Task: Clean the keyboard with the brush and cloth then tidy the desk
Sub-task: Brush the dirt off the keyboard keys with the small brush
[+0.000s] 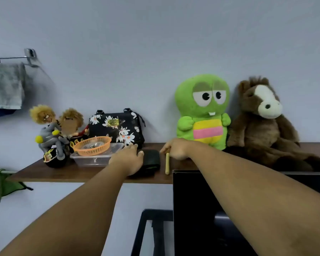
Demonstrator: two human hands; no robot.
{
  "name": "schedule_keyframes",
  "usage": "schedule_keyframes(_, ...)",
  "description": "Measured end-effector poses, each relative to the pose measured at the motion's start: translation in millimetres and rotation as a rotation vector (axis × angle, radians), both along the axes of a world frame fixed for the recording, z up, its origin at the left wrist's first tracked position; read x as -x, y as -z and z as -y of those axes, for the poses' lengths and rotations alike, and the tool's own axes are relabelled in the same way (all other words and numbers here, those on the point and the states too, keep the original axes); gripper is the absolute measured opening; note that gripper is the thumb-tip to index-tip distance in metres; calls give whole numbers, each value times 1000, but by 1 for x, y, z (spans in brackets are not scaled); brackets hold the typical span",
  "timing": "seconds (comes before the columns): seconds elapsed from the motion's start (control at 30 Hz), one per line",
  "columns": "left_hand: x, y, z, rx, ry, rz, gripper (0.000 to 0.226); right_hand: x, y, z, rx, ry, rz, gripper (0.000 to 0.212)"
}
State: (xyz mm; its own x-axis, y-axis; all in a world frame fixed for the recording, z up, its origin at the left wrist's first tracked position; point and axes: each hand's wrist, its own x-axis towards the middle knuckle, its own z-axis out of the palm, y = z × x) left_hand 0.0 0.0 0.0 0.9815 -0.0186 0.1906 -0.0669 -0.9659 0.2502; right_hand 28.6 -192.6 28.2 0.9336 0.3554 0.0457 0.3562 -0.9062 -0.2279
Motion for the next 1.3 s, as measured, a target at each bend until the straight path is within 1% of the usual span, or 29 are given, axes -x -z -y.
schedule_keyframes(0.03,-2,3,-2,-9,9,-23,58,-3,1,-4,63,-1,-69,48)
schedule_keyframes(0.1,-8,12,-9,-42,35,-68,58,-8,6,-10,129,-16,-132,51)
schedule_keyframes(0.17,-13,19,-16,-74,52,-125,58,-14,7,-16,173,-26,-158,47)
schedule_keyframes(0.27,-15,24,-16,-118,66,-151,58,-17,5,-18,203,-24,-131,39)
schedule_keyframes(0.4,-17,34,-20,-117,85,-184,58,-16,9,-23,231,-23,-79,33)
schedule_keyframes(0.47,-17,35,-21,-111,92,-178,58,-15,10,-24,227,-25,-16,33)
schedule_keyframes(0.6,-14,30,-22,-116,99,-110,59,-11,6,-20,92,-39,124,32)
schedule_keyframes(0.67,-9,25,-22,-110,107,-54,59,-3,1,-14,-28,-51,180,30)
schedule_keyframes(0.77,3,19,-20,-105,116,75,58,13,-8,-3,-196,-64,315,28)
schedule_keyframes(0.9,30,15,-9,-81,173,216,57,52,-13,21,-407,-112,447,32)
schedule_keyframes(1.0,51,16,7,-73,215,270,58,91,-12,45,-520,-143,506,32)
schedule_keyframes(1.13,86,23,41,-29,268,367,68,151,-2,77,-616,-193,578,30)
schedule_keyframes(1.23,113,39,68,5,306,428,67,187,22,99,-672,-201,569,29)
schedule_keyframes(1.3,130,56,84,39,328,435,64,208,45,113,-720,-196,540,28)
